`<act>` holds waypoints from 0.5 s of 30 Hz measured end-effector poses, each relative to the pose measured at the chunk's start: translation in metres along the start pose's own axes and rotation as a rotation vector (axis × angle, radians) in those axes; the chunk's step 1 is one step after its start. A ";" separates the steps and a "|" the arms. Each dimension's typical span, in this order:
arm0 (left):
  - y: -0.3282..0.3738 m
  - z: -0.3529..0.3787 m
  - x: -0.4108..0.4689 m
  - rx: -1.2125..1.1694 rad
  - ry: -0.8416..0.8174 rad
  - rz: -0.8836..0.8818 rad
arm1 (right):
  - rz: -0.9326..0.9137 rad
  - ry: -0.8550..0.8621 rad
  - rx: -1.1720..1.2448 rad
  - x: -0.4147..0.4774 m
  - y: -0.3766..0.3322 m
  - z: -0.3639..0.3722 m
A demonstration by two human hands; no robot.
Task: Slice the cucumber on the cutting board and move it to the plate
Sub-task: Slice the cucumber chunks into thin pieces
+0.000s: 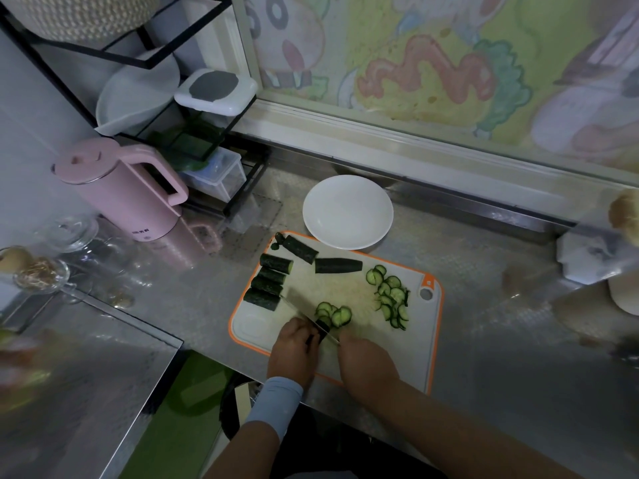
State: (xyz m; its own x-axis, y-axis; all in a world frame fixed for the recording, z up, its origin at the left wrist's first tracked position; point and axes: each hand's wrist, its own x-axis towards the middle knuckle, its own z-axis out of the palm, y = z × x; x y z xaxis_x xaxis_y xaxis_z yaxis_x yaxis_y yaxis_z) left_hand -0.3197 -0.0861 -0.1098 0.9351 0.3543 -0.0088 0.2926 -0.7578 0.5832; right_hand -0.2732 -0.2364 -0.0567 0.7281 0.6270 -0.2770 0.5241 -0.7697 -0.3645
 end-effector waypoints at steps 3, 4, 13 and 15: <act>0.003 -0.002 0.000 0.016 -0.009 -0.039 | 0.021 -0.038 -0.015 0.007 -0.005 0.000; 0.005 -0.003 0.001 0.023 -0.016 -0.046 | 0.033 -0.031 -0.026 0.008 -0.005 0.000; 0.008 -0.008 0.002 0.026 -0.047 -0.080 | 0.028 -0.018 -0.081 -0.026 0.015 0.003; 0.008 -0.009 0.002 0.031 -0.046 -0.071 | 0.036 0.026 -0.154 -0.030 0.018 0.005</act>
State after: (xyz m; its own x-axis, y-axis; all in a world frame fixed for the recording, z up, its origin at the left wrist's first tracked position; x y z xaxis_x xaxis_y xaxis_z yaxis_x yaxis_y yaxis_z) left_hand -0.3171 -0.0863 -0.0977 0.9199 0.3826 -0.0866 0.3636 -0.7488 0.5541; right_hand -0.2879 -0.2681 -0.0594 0.7580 0.5968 -0.2632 0.5576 -0.8023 -0.2131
